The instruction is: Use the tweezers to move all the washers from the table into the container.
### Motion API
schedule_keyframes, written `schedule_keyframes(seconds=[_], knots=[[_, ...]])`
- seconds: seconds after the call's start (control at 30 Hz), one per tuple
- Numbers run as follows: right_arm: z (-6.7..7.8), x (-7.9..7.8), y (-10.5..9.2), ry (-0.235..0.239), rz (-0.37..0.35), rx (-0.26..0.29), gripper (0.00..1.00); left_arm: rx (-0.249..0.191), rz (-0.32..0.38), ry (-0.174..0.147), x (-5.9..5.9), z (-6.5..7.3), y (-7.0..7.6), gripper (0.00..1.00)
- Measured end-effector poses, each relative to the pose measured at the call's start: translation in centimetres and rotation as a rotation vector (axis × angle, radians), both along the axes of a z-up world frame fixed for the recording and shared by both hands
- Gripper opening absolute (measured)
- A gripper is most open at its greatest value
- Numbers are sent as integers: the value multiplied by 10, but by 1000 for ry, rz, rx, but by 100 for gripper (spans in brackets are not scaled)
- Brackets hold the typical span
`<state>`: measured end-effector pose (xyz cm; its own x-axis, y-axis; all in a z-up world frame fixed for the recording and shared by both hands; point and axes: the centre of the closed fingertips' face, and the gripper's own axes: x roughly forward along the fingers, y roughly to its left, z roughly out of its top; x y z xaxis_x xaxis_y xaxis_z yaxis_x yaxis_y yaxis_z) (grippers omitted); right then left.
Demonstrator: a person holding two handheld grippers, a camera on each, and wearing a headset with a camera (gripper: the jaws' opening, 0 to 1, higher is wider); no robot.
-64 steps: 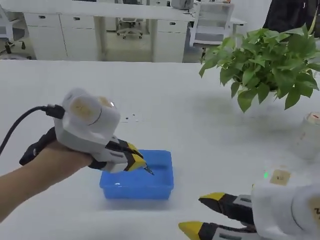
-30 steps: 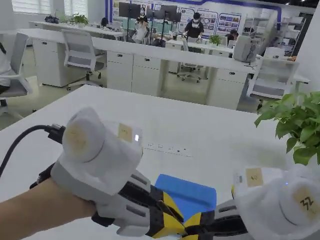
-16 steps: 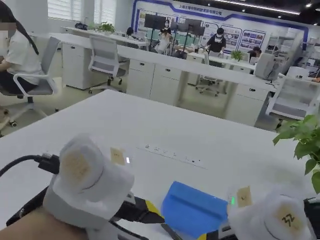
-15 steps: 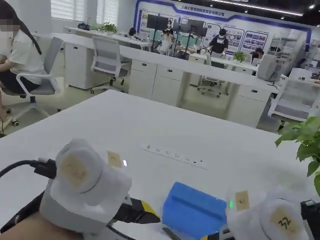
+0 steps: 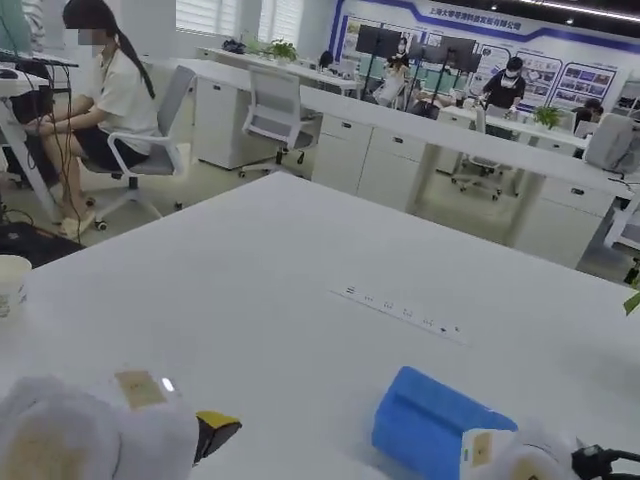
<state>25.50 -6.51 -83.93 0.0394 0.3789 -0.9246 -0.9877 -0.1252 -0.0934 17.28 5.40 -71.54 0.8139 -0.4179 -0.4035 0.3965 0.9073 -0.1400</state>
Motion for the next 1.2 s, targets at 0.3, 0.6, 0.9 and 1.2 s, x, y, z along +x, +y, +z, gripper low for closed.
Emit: schedule_keyframes(seconds=[0.3,0.6,0.9,1.2], knots=[[-27,6,-7,25,17,-56,3,58,133,-10,-13,-7,13,95],[-43,4,-13,39,5,-71,5,138,145,50,-18,-26,11,99],[-44,4,-11,57,2,-58,6,176,157,63,-16,-29,19,99],[-12,2,-15,68,-190,93,18,194,121,43,-1,-21,19,99]])
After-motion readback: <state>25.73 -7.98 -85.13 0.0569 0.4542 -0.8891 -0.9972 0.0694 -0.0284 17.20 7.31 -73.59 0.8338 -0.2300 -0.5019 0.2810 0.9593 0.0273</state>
